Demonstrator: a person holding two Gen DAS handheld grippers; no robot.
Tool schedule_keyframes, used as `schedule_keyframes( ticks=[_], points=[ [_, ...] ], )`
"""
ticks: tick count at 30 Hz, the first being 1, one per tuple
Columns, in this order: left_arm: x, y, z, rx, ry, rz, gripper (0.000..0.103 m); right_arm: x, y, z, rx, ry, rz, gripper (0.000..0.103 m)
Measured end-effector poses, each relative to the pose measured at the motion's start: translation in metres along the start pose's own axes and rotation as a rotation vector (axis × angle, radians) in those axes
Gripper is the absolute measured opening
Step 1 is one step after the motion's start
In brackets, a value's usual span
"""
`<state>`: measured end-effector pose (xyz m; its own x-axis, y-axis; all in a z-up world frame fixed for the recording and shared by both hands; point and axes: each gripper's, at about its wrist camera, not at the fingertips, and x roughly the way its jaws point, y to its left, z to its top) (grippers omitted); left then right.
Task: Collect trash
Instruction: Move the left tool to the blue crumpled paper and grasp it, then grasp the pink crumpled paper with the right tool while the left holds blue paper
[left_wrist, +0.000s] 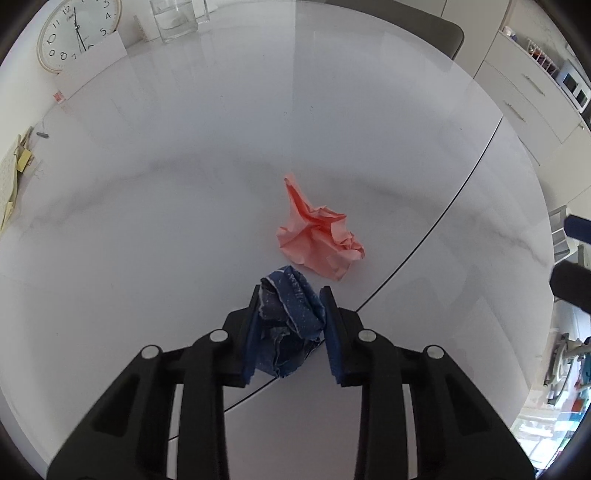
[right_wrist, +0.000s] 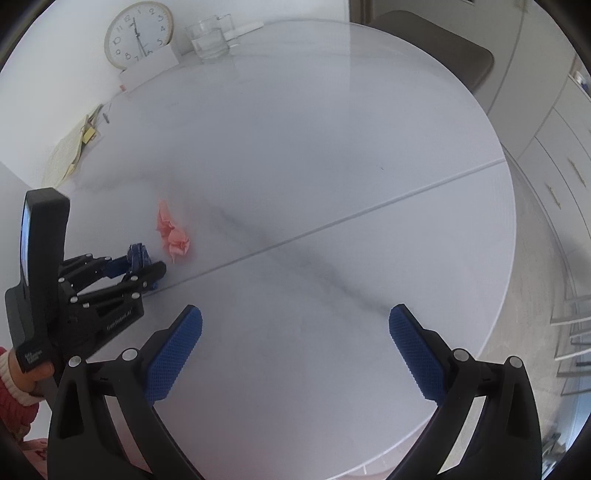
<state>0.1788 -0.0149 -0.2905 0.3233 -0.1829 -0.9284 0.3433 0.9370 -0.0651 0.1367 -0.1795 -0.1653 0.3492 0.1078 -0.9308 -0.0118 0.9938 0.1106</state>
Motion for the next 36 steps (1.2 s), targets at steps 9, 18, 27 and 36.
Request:
schedule_keyframes(
  ticks=[9, 18, 27, 36],
  points=[
    [-0.023, 0.017, -0.01, -0.079, -0.021, -0.003, 0.028, 0.024, 0.035, 0.036, -0.202, 0.039, 0.114, 0.101],
    [-0.077, 0.067, -0.052, -0.306, -0.026, -0.003, 0.029, 0.078, 0.099, 0.072, -0.496, 0.096, 0.142, 0.101],
    [-0.072, 0.089, -0.067, -0.428, -0.001, 0.034, 0.029, 0.096, 0.135, 0.064, -0.649, 0.087, 0.112, 0.09],
    [-0.071, 0.084, -0.069, -0.426, -0.01, 0.039, 0.029, 0.098, 0.138, 0.063, -0.659, 0.097, 0.083, 0.03]
  ],
)
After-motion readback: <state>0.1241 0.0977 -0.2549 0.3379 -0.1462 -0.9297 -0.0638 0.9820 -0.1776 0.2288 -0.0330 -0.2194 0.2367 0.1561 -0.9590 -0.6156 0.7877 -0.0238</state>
